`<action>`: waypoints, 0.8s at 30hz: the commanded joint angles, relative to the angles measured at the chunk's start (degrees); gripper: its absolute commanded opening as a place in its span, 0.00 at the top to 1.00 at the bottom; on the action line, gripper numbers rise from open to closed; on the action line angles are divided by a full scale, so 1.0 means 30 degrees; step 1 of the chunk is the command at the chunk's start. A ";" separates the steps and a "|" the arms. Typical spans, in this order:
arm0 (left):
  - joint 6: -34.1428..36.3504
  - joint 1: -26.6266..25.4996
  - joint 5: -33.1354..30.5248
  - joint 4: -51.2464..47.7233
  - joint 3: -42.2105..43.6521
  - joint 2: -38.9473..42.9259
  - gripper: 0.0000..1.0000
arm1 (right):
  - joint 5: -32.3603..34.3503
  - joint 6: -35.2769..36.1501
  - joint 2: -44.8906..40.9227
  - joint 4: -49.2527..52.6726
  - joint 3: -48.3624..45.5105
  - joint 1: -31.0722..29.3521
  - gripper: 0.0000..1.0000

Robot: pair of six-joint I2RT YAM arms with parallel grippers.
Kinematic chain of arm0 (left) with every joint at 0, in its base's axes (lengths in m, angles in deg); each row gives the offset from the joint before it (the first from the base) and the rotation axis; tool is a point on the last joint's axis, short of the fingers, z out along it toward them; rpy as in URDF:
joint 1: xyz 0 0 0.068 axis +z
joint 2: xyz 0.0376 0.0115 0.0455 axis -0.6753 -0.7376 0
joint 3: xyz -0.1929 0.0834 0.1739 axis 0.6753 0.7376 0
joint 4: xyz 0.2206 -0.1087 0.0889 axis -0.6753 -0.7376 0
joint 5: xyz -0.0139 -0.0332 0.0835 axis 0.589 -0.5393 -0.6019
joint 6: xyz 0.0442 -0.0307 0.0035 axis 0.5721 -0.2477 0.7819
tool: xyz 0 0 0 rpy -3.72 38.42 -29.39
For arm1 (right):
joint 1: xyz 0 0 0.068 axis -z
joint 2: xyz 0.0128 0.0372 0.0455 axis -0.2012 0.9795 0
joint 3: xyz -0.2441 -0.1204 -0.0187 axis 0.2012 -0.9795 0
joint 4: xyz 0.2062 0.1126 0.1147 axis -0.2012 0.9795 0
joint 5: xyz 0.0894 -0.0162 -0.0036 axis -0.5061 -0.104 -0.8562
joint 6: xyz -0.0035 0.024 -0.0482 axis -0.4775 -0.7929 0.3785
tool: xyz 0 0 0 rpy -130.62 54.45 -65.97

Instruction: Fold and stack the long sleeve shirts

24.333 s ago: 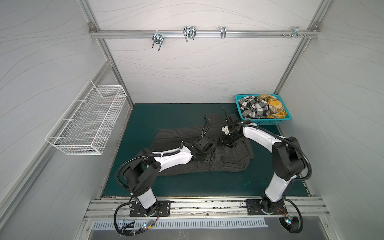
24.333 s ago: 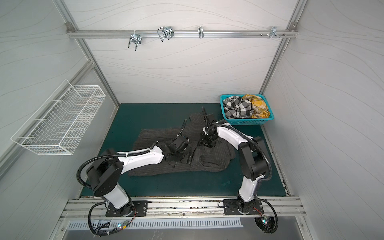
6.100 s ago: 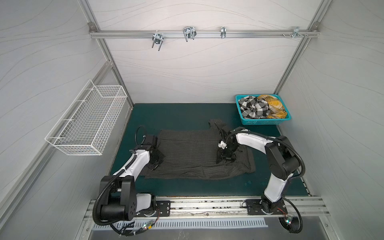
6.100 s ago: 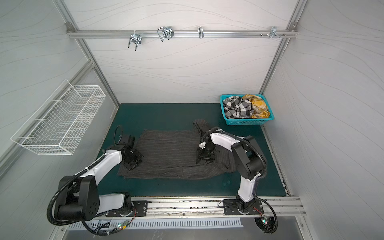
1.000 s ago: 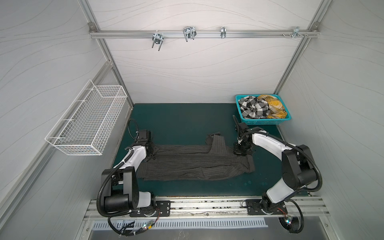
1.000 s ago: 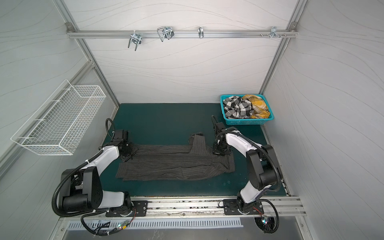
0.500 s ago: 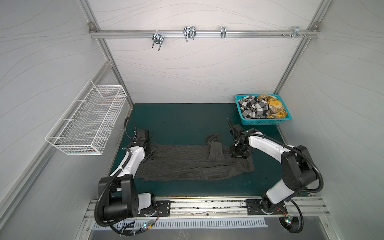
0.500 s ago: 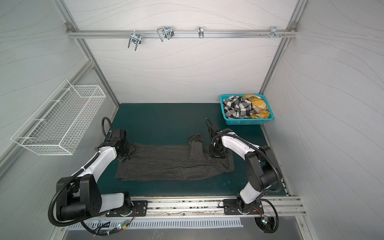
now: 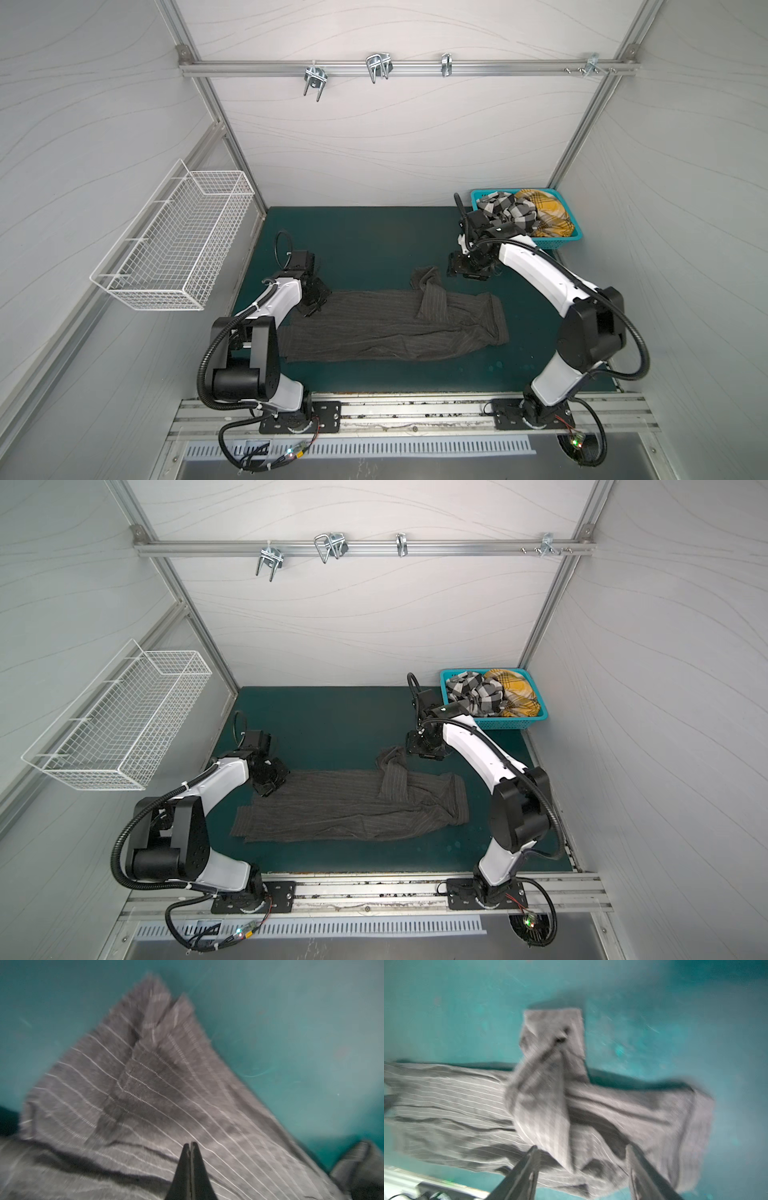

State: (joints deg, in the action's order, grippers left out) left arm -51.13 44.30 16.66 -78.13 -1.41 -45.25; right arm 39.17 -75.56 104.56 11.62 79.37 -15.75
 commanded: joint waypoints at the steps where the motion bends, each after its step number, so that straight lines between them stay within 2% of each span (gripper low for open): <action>1: 0.0321 0.0065 -0.0571 -0.0115 -0.0601 -0.0317 1.00 | -0.1533 0.0516 0.2806 0.1340 0.2008 0.0061 0.31; 9: 0.1056 0.0672 -0.1257 -0.0345 0.0154 -0.1378 1.00 | -0.2615 0.0038 0.8162 0.2058 0.7499 0.0178 0.25; 14: 0.0992 0.0856 -0.1021 -0.0235 0.0356 -0.1427 1.00 | -0.3711 -0.0791 1.0374 0.2195 0.8768 0.0583 0.34; 15: 0.0970 0.0882 -0.1021 -0.0269 0.0305 -0.1466 1.00 | -0.4042 -0.1057 1.0578 0.1904 0.8760 0.0728 0.39; 18: 0.1007 0.0886 -0.1041 -0.0381 0.0158 -0.1602 1.00 | -0.4758 -0.1368 1.0650 0.1347 0.8985 0.1024 0.68; 19: 0.1026 0.0885 -0.1072 -0.0454 0.0122 -0.1645 1.00 | -0.4765 -0.1232 1.0383 0.1083 0.8993 0.1032 0.75; 24: 0.1111 0.0882 -0.1138 -0.0544 0.0180 -0.1540 1.00 | -0.3658 -0.0618 0.7732 0.0589 0.8560 0.0530 0.96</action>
State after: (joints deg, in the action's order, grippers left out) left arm -48.29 46.71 14.15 -78.59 -0.16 -49.16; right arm 27.49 -78.23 134.53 13.82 104.79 -12.84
